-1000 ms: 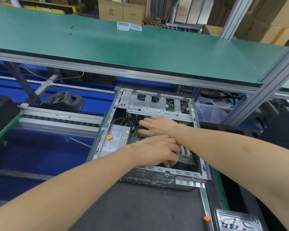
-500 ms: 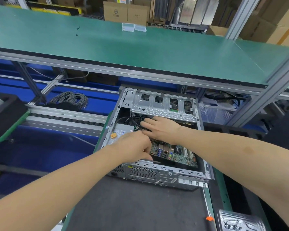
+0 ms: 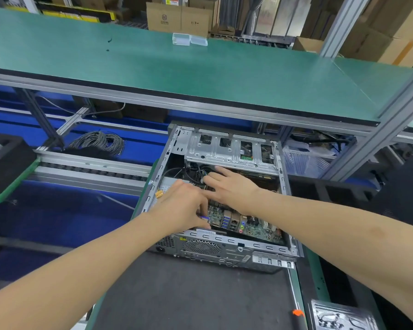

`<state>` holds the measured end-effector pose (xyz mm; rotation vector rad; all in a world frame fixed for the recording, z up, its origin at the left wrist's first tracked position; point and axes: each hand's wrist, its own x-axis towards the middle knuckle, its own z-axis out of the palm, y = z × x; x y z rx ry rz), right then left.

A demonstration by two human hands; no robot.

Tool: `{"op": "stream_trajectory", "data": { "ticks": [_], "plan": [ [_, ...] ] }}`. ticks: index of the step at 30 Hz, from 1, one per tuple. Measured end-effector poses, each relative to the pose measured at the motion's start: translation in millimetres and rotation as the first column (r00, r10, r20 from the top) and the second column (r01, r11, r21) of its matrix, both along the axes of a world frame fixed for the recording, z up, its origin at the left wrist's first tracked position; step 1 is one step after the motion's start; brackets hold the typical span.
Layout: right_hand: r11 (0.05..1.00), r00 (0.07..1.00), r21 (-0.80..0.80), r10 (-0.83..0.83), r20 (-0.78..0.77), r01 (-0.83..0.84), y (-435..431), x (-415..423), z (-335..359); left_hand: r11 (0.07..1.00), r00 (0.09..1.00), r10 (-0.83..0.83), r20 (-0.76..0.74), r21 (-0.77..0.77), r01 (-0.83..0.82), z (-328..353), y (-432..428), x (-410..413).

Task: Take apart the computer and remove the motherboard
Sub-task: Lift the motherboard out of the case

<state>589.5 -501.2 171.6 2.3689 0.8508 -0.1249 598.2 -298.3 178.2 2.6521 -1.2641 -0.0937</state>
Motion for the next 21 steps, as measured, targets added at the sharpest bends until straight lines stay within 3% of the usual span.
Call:
{"op": "stream_trajectory", "data": {
  "ticks": [5,12,21],
  "plan": [
    [0.999,0.999,0.054,-0.001,-0.032,0.003,-2,-3,13,0.995,0.973,-0.041,-0.226,-0.101,0.018,3,12,7],
    [0.978,0.989,0.167,-0.106,-0.103,0.122,-4,-5,36,0.977,0.953,-0.16,-0.258,-0.182,0.115,11,27,2],
    [0.94,0.951,0.245,-0.173,-0.257,0.237,2,-13,66,0.859,0.917,-0.173,-0.36,-0.51,-0.038,30,32,1]
  ]
}}
